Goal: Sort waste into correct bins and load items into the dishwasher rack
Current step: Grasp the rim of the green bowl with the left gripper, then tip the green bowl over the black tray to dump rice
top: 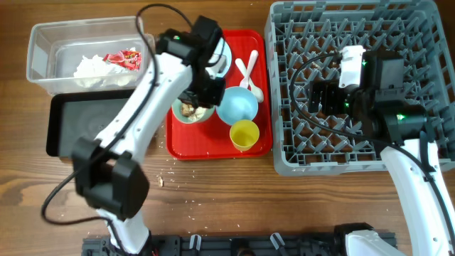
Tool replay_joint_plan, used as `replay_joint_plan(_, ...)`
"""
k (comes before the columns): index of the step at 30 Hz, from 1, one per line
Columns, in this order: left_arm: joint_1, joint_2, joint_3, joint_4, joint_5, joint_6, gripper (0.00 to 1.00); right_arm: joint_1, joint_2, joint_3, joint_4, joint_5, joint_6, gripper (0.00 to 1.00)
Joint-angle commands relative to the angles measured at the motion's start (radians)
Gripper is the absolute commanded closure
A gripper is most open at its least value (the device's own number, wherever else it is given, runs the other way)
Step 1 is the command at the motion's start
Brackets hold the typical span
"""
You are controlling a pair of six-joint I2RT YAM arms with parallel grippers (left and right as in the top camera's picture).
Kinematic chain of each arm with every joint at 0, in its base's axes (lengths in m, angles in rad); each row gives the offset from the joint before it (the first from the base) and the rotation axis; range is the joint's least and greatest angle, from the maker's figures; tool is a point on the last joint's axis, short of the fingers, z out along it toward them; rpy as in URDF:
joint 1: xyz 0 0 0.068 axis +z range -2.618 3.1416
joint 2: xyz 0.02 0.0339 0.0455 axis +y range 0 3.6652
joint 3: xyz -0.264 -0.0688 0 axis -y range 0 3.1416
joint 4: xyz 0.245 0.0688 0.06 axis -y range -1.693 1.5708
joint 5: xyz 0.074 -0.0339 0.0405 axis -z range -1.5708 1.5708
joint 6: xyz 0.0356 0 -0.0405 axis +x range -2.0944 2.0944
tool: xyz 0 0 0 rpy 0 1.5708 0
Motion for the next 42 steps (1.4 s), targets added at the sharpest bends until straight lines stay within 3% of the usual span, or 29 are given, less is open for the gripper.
replay_joint_plan(1,0.104,-0.097,0.019,-0.039,0.008,-0.095,0.96,0.003,0.010,0.022,0.008,-0.013,0.014,0.00)
replay_joint_plan(8,0.409,-0.126,-0.009,-0.105,0.071,-0.077,0.96,0.003,0.010,0.022,0.018,-0.013,0.014,0.00)
replay_joint_plan(16,0.832,-0.120,-0.228,0.052,0.692,0.274,0.96,0.003,0.010,0.022,0.015,-0.013,0.014,0.00)
replay_joint_plan(21,1.010,-0.119,-0.367,0.186,0.915,0.308,0.96,0.003,0.012,0.022,0.018,-0.013,0.014,0.00)
replay_joint_plan(28,1.118,-0.089,-0.419,0.317,1.090,0.307,0.96,0.003,0.016,0.022,0.022,-0.028,0.014,0.00)
replay_joint_plan(36,1.135,-0.006,-0.419,0.370,1.342,0.305,0.96,0.003,0.017,0.022,0.021,-0.028,0.014,0.00)
replay_joint_plan(38,1.135,-0.004,-0.418,0.370,1.418,0.251,0.96,0.003,0.017,0.022,0.018,-0.028,0.014,0.00)
replay_joint_plan(42,1.136,-0.004,-0.418,0.369,1.418,0.138,0.96,0.003,0.017,0.022,0.019,-0.028,0.014,0.00)
